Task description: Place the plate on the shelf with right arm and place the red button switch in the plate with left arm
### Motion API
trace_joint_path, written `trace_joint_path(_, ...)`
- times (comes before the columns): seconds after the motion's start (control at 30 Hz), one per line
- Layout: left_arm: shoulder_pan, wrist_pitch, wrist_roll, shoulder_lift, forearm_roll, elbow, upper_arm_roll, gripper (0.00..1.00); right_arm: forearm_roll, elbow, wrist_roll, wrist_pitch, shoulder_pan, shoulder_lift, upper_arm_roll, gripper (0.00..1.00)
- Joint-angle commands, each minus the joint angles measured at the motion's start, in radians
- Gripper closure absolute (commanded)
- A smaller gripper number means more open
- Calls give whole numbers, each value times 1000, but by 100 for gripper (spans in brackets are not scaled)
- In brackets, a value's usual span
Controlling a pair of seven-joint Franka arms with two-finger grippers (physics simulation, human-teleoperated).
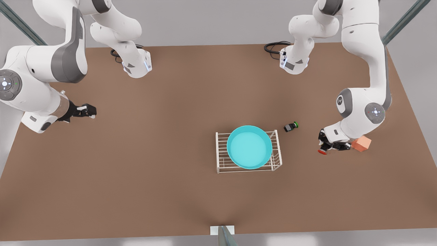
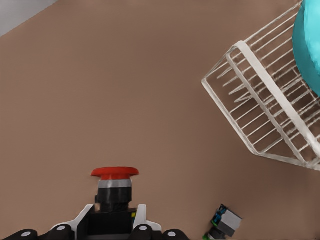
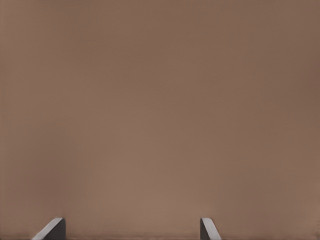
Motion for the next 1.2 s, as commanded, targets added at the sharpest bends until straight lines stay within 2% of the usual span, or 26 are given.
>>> trace_joint_path(0.0,-62,-116,-859,5,-45,40,-29,52,1,-2,-104,-3,0,-1,-2,0)
trace_joint_path(0.07,-115,-114,-1090,37,-59,107,-70,52,1,0,-104,-3,0,1,-2,0)
trace_joint_path(0.17,-121,-108,-1374,82,-71,216,-196,52,4,0,-106,-3,0,4,-7,0)
trace_joint_path(0.4,-234,62,-1483,220,-57,221,-230,52,16,4,-110,-3,0,12,-28,0)
trace_joint_path(0.43,-240,81,-1494,230,-39,221,-230,47,18,4,-110,-2,0,12,-33,0)
trace_joint_path(0.47,-240,79,-1494,234,-28,221,-230,0,29,4,-112,-2,2,13,-39,0)
trace_joint_path(0.6,-224,-2,-1485,163,-5,222,-211,0,32,6,-112,-2,2,18,-39,0)
trace_joint_path(0.63,-224,-114,-1483,138,9,265,-181,0,32,6,-112,-2,2,18,-41,0)
trace_joint_path(0.7,-214,-612,-1178,122,55,546,-41,0,32,7,-112,-2,2,18,-41,0)
trace_joint_path(0.77,-216,-771,-819,69,59,604,69,0,32,9,-112,-2,2,18,-41,0)
trace_joint_path(0.83,-213,-838,-465,20,200,603,85,0,27,11,-100,-2,3,18,-41,0)
trace_joint_path(1.17,-185,-851,-456,46,191,620,69,0,-16,7,-81,-14,2,-10,-41,0)
